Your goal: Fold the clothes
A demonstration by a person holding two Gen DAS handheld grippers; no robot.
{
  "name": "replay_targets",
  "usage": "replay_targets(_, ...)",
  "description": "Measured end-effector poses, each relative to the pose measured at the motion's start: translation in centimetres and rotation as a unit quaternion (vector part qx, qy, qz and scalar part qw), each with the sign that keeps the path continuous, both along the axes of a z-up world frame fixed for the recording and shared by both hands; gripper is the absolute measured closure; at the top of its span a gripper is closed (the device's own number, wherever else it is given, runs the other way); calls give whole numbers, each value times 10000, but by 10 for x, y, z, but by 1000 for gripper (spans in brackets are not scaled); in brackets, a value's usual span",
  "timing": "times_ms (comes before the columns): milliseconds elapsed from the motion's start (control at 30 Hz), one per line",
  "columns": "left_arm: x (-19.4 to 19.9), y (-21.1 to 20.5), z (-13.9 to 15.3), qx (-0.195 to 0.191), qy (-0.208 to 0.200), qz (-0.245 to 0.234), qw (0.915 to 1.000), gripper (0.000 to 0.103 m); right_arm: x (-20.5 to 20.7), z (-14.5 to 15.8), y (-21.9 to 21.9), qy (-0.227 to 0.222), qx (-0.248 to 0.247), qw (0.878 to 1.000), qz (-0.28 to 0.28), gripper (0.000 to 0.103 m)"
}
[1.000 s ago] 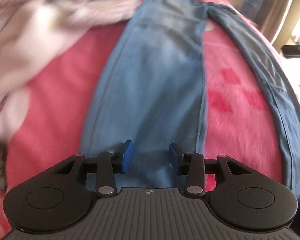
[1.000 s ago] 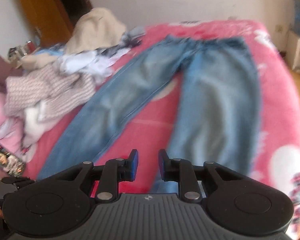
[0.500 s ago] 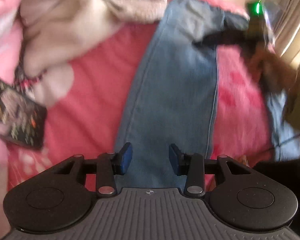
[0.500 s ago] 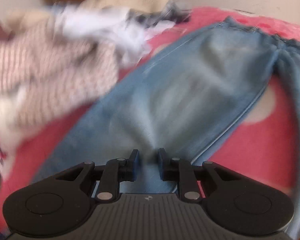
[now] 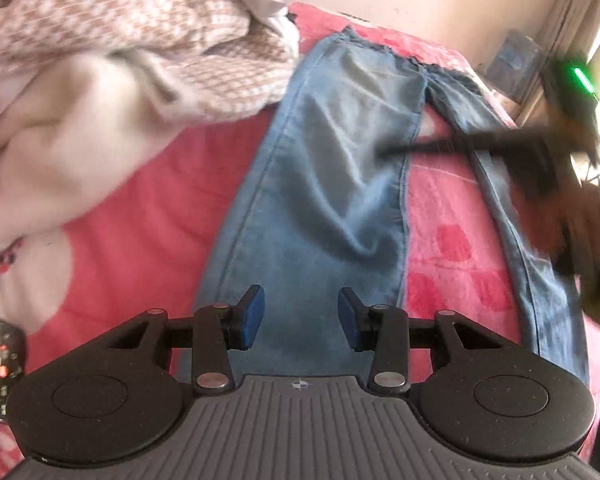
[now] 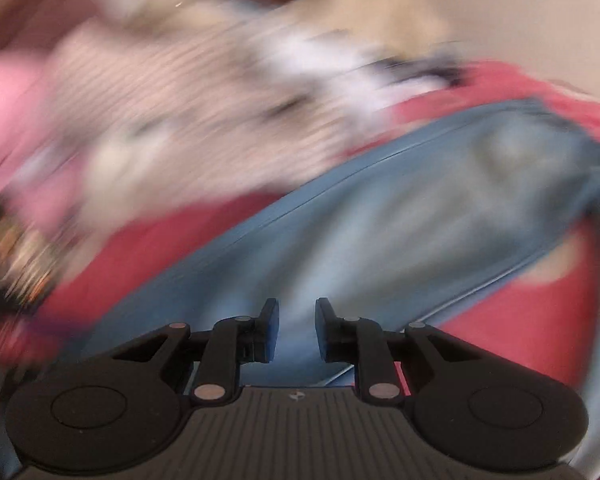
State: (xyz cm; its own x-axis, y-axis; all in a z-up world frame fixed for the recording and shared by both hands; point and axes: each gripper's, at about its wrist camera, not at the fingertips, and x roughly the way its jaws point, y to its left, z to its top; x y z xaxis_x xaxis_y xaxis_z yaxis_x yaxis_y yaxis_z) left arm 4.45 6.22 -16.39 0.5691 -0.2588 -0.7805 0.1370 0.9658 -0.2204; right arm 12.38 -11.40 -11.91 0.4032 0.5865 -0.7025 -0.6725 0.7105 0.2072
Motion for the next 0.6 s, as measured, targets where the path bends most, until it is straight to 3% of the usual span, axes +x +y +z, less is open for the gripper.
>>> replay_targets(200, 7, -2, -6, -89, 88, 34, 9999, 63, 130, 5, -16, -223, -7, 9876, -1556, 81)
replay_targets(367, 11, -1, -11, 13, 129, -20, 9999, 63, 198, -15, -17, -56, -41, 9774, -2112, 81)
replay_targets(500, 15, -1, -15, -4, 189, -16, 9998, 63, 215, -40, -7, 82, -260, 9749, -2209, 81)
replay_targets(600, 17, -2, -17, -7, 218, -5, 9998, 63, 192, -43, 2, 39, -269, 9813, -1906, 81)
